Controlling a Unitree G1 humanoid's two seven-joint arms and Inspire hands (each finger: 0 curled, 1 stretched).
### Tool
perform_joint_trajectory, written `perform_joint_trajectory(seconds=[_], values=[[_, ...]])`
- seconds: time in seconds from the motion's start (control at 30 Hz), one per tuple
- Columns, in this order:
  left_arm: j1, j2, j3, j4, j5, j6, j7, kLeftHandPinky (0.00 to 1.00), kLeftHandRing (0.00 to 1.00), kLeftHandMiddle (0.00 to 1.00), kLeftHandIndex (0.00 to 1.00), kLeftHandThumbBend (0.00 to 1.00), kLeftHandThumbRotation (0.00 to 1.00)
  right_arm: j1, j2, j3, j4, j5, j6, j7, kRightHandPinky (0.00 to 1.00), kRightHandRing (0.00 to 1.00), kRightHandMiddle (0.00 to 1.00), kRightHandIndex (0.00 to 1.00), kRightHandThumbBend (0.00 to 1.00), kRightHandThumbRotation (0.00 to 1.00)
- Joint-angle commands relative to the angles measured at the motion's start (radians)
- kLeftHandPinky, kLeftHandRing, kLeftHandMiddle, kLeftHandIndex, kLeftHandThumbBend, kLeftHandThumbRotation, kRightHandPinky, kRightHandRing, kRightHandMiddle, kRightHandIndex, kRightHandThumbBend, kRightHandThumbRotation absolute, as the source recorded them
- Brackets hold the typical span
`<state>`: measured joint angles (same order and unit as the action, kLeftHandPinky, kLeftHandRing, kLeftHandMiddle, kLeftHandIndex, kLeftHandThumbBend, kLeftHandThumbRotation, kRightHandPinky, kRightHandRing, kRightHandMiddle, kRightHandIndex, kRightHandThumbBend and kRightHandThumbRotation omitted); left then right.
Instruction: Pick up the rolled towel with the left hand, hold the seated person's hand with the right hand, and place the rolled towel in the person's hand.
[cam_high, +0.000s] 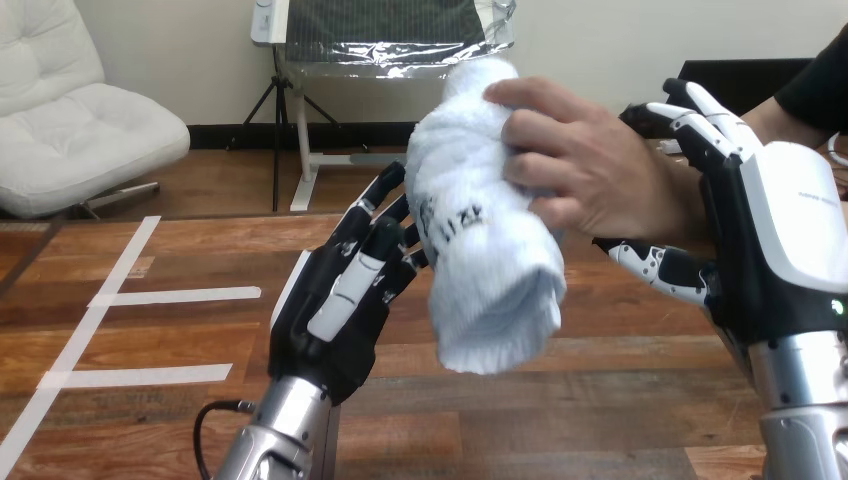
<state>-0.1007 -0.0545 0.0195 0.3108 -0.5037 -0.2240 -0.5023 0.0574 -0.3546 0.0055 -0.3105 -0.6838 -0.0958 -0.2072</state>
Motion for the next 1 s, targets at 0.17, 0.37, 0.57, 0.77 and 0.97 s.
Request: perform_joint_trajectory(seconds=[0.17, 0.37, 0.57, 0.77, 0.97], values=[[0.008, -0.062, 0.013, -0.076, 0.006, -0.085, 0.022, 0.72, 0.79, 0.84, 0.91, 0.68, 0.42, 0.014, 0.067, 0.047, -0.084, 0.020, -0.031, -0.009, 0.67, 0.89, 0.93, 0.81, 0.36, 0.00], [0.022, -0.061, 0.008, -0.083, 0.014, -0.115, 0.030, 0.72, 0.79, 0.84, 0.92, 0.66, 0.44, 0.031, 0.073, 0.047, -0.098, 0.032, -0.025, 0.004, 0.69, 0.90, 0.94, 0.82, 0.35, 0.00], [0.039, -0.063, 0.004, -0.095, 0.017, -0.134, 0.041, 0.72, 0.79, 0.84, 0.92, 0.65, 0.44, 0.043, 0.075, 0.047, -0.110, 0.045, -0.031, 0.023, 0.72, 0.91, 0.95, 0.82, 0.34, 0.00], [0.058, -0.070, 0.002, -0.115, -0.002, -0.131, 0.044, 0.73, 0.79, 0.85, 0.92, 0.63, 0.44, 0.052, 0.076, 0.043, -0.122, 0.055, -0.036, 0.048, 0.75, 0.93, 0.96, 0.83, 0.35, 0.00], [0.075, -0.080, 0.002, -0.134, -0.034, -0.121, 0.045, 0.74, 0.80, 0.85, 0.91, 0.63, 0.41, 0.058, 0.082, 0.041, -0.134, 0.076, -0.033, 0.074, 0.76, 0.94, 0.96, 0.83, 0.36, 0.00]])
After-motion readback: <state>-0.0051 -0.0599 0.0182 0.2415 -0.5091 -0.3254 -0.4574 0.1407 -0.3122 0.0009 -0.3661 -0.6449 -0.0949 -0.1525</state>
